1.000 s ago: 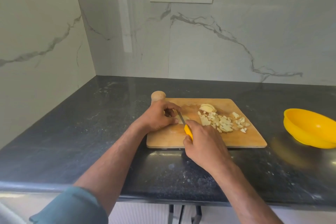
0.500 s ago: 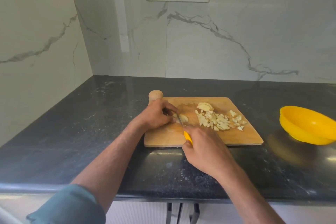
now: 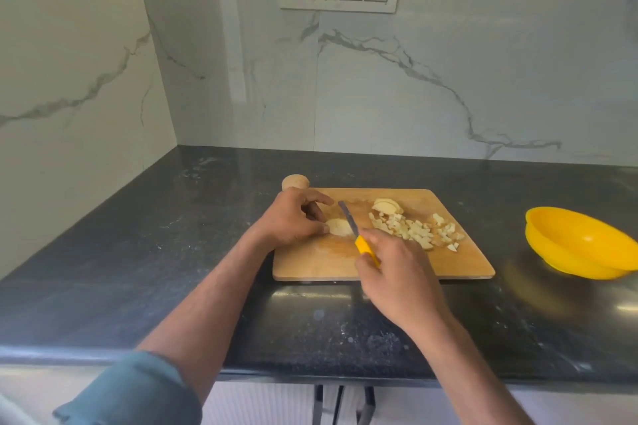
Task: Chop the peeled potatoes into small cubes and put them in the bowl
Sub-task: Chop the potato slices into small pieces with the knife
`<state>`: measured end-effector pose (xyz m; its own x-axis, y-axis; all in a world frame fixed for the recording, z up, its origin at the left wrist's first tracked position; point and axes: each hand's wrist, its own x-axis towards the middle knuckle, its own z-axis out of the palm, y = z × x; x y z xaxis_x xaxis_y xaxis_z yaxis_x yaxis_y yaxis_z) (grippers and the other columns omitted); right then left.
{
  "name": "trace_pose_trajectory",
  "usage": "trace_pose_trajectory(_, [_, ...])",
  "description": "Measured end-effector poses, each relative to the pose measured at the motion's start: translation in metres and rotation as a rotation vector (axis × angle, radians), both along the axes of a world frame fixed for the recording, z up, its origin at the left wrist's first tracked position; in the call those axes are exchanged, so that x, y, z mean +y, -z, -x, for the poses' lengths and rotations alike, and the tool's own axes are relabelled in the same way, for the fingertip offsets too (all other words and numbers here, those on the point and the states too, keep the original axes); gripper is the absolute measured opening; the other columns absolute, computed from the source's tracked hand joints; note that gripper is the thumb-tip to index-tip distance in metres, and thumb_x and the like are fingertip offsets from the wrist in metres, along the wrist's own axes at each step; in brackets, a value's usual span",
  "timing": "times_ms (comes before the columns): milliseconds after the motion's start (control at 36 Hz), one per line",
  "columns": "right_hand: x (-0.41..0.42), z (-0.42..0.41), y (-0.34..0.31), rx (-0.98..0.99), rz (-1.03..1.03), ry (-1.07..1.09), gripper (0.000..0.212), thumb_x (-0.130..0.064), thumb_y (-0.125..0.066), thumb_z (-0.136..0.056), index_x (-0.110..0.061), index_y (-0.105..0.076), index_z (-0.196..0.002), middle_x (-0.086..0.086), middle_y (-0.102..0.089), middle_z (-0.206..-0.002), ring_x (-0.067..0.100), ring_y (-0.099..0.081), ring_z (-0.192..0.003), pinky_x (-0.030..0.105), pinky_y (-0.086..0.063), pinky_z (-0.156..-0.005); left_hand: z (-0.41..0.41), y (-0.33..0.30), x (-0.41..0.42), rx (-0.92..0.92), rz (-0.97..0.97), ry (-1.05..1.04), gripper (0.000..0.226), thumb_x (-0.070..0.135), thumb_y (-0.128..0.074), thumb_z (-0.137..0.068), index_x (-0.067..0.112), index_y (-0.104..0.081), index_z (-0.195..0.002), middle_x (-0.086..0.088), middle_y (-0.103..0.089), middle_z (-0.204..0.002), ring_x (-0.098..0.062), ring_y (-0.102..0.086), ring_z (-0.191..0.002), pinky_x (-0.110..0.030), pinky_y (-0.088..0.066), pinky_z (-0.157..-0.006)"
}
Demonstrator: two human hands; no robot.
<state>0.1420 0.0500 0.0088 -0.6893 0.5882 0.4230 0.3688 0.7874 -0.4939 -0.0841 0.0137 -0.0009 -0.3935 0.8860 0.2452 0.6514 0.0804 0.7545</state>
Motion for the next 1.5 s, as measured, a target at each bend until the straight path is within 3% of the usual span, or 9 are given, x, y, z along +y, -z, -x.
trace_pose_trajectory(333, [-0.003,0.028,0.004,-0.164,-0.127,0.046,0.042,-0.024,-0.050,-0.097,-0.019,-0.057,-0.138,-0.010,-0.052,-0.064,0.001,-0.042,-0.046,0.015,-0.021,-0.042,0.003,0.003,0.001,-0.004,-0.052,0.013,0.037,0.002,-0.087,-0.074,0.016,-0.074,-0.105,0.000,-0.076,-0.080,-0.008,-0.070,-0.076,-0.009,-0.046,-0.071])
trace_pose_trajectory(583, [-0.001,0.030,0.006,-0.162,-0.140,0.015,0.040,-0.025,-0.050,-0.096,-0.019,-0.060,-0.134,-0.008,-0.061,-0.068,0.005,-0.051,-0.051,0.012,-0.025,-0.044,0.002,0.004,0.003,0.013,-0.057,0.014,0.032,-0.001,-0.086,-0.075,0.014,-0.073,-0.101,-0.003,-0.075,-0.079,-0.006,-0.068,-0.074,-0.009,-0.046,-0.070])
trace_pose_trajectory(778, [-0.002,0.032,0.005,-0.150,-0.162,0.008,0.037,-0.025,-0.048,-0.098,-0.017,-0.058,-0.133,-0.005,-0.063,-0.078,0.011,-0.052,-0.062,0.019,-0.028,-0.050,0.000,0.002,0.006,0.097,0.016,0.020,0.033,0.001,-0.080,-0.081,0.018,-0.079,-0.110,0.001,-0.073,-0.083,-0.013,-0.068,-0.085,-0.017,-0.053,-0.082])
trace_pose_trajectory(889, [-0.004,0.030,0.005,-0.147,-0.128,-0.024,0.040,-0.021,-0.047,-0.100,-0.016,-0.054,-0.138,-0.007,-0.057,-0.081,0.004,-0.045,-0.059,0.014,-0.023,-0.048,-0.001,-0.002,0.007,0.105,0.054,0.019,0.028,0.001,-0.079,-0.082,0.015,-0.080,-0.106,0.009,-0.069,-0.081,-0.006,-0.064,-0.082,-0.007,-0.048,-0.076])
trace_pose_trajectory(1083, [-0.009,0.008,0.010,-0.142,-0.068,-0.043,0.042,-0.023,-0.050,-0.098,-0.019,-0.054,-0.140,-0.004,-0.072,-0.104,0.011,-0.066,-0.087,0.017,-0.050,-0.071,-0.001,-0.001,0.008,0.107,0.070,0.028,0.023,0.002,-0.077,-0.085,0.017,-0.081,-0.102,-0.002,-0.071,-0.089,-0.010,-0.062,-0.084,-0.016,-0.051,-0.077])
trace_pose_trajectory(1167, [-0.009,-0.006,0.007,-0.137,-0.028,-0.046,0.043,-0.023,-0.053,-0.098,-0.020,-0.055,-0.141,-0.007,-0.073,-0.106,0.008,-0.068,-0.083,0.014,-0.050,-0.067,-0.001,0.000,0.008,0.105,0.065,0.031,0.022,0.003,-0.076,-0.086,0.018,-0.081,-0.102,-0.004,-0.072,-0.094,-0.014,-0.064,-0.089,-0.020,-0.051,-0.082])
trace_pose_trajectory(1278, [0.004,-0.021,0.002,-0.035,0.103,-0.026,0.036,-0.017,-0.058,-0.096,-0.020,-0.065,-0.131,-0.008,-0.071,-0.081,0.005,-0.051,-0.042,0.018,-0.035,-0.037,0.000,0.004,0.009,0.093,0.047,0.034,0.023,0.005,-0.077,-0.086,0.021,-0.079,-0.102,0.000,-0.071,-0.092,-0.014,-0.065,-0.090,-0.023,-0.054,-0.084])
trace_pose_trajectory(1417, [0.027,-0.019,-0.001,0.062,0.079,0.097,0.036,-0.016,-0.060,-0.092,-0.016,-0.068,-0.127,-0.003,-0.075,-0.083,0.008,-0.061,-0.051,0.026,-0.052,-0.048,0.004,0.005,0.008,0.097,0.046,0.038,0.034,0.008,-0.078,-0.087,0.024,-0.073,-0.117,0.001,-0.068,-0.096,-0.013,-0.063,-0.088,-0.019,-0.053,-0.083])
trace_pose_trajectory(1500, [0.027,-0.011,0.007,0.079,0.061,0.118,0.038,-0.015,-0.059,-0.091,-0.015,-0.067,-0.129,-0.006,-0.073,-0.078,0.006,-0.055,-0.043,0.015,-0.038,-0.039,0.006,-0.002,0.013,0.213,0.119,0.091,0.039,0.011,-0.075,-0.091,0.031,-0.070,-0.123,0.008,-0.064,-0.116,-0.013,-0.061,-0.099,-0.026,-0.056,-0.089])
